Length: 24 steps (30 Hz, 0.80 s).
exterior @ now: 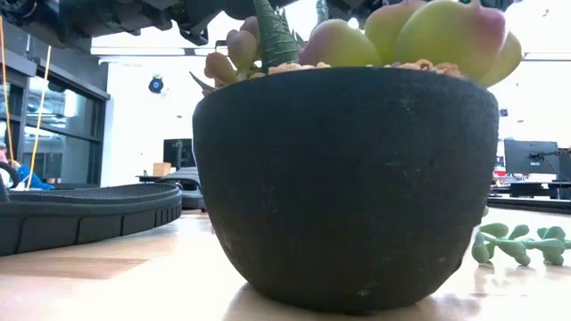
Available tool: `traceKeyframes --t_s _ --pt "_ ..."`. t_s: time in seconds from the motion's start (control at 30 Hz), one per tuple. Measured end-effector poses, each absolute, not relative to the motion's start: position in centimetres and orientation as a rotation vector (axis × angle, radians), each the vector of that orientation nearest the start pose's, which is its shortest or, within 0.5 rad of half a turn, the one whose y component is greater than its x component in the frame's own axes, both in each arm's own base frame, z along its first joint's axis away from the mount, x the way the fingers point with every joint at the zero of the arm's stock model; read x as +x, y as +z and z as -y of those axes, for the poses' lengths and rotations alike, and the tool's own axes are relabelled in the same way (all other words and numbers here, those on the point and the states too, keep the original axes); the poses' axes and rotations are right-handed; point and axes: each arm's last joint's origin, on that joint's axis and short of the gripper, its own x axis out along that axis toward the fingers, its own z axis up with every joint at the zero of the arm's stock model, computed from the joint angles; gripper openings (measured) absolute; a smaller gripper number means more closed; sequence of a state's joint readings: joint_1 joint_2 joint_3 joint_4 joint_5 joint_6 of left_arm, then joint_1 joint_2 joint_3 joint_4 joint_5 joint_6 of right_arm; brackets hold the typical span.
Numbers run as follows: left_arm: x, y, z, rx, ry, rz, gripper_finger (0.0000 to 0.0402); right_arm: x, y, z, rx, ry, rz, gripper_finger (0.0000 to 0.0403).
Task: Pick and place slides into the shelf
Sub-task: Put the top right black slide on the shelf
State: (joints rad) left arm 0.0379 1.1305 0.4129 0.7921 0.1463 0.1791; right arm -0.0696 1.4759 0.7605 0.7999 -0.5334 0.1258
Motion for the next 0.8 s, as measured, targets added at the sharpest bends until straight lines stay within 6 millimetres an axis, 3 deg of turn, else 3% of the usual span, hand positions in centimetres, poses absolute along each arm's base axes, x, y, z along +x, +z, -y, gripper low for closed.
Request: traceKeyframes --t_s 0.8 --pt "23.10 23.44 -0.40 0.116 -0.126 0.129 0.0216 31.39 26.11 0.77 0.053 0.441 0.089 0.0000"
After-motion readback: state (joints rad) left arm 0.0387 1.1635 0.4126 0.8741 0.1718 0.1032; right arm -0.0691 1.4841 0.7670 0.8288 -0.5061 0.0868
